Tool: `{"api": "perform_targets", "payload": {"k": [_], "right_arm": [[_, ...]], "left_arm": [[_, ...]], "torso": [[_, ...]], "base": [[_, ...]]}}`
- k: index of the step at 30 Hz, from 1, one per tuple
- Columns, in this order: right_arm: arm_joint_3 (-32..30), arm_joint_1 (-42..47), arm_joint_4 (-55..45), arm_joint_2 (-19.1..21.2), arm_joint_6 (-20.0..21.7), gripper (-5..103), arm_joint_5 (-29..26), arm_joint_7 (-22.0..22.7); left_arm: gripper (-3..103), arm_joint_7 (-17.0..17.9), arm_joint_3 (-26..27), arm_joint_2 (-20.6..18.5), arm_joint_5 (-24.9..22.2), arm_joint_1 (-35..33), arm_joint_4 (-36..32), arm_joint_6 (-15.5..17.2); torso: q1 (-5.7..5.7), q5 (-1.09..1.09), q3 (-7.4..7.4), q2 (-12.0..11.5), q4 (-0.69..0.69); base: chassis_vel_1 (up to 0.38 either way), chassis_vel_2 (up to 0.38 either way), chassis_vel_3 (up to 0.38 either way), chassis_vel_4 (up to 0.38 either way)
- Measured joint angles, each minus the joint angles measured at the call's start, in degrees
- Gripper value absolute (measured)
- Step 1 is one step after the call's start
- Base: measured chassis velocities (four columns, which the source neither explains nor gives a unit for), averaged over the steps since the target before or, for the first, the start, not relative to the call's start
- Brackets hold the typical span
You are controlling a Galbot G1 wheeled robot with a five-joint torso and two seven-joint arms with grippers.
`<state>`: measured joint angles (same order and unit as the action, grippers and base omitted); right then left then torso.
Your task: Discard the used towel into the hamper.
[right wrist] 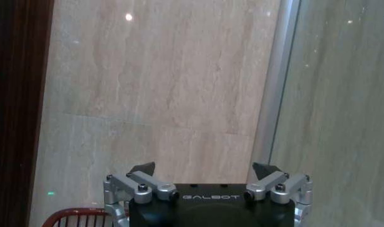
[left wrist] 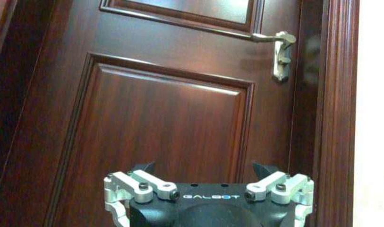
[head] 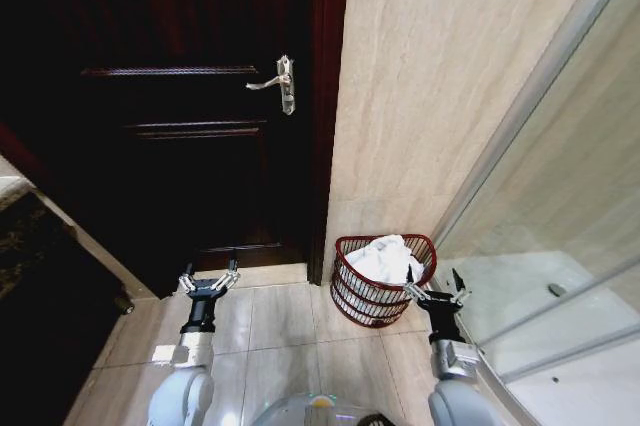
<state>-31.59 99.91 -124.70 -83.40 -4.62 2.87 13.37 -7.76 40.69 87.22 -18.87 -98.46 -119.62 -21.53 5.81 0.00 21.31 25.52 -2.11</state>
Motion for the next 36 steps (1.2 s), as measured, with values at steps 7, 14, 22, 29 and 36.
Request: {"api": "perform_targets", "payload": {"k": [7, 14, 22, 29, 36], "right_arm": [[-1.3, 0.2, -0.1, -0.2, -0.2, 100, -1.8, -0.9], [-2.4, 1.8, -1.9, 0.0, 0.9, 100, -3.2, -1.9], [-2.1, 3.4, -2.8, -0.1, 0.0, 100, -3.2, -2.3], [-1.9, 3.6, -4.2, 0.3, -0.3, 100, -2.7, -2.4], [-2.6, 4.4, -5.5, 0.3, -0.8, 100, -2.8, -2.6]], "left_arm": [[100, 0.5, 0.3, 0.6, 1.6, 0.4, -1.2, 2.6], [100, 3.9, 0.5, 1.9, 4.4, 0.6, -3.6, 6.5], [100, 4.7, 1.0, 2.7, 6.2, 0.7, -3.3, 6.2], [100, 6.6, 0.8, 4.4, 8.7, 1.2, -3.8, 8.0], [100, 6.7, 1.1, 4.7, 11.7, 1.6, -4.6, 9.4]], "torso": [[0.00, 0.00, 0.00, 0.0, 0.00], [0.00, 0.00, 0.00, 0.0, 0.01], [0.04, 0.00, 0.05, 0.1, 0.01], [0.23, 0.00, 0.33, 0.5, -0.01], [0.98, 0.00, 1.37, 2.4, 0.01]], "base": [[0.000, 0.000, 0.000, 0.000], [0.000, 0.000, 0.000, 0.000], [0.048, 0.043, 0.041, 0.046], [0.035, 0.039, 0.041, 0.035], [0.000, 0.000, 0.000, 0.000]]}}
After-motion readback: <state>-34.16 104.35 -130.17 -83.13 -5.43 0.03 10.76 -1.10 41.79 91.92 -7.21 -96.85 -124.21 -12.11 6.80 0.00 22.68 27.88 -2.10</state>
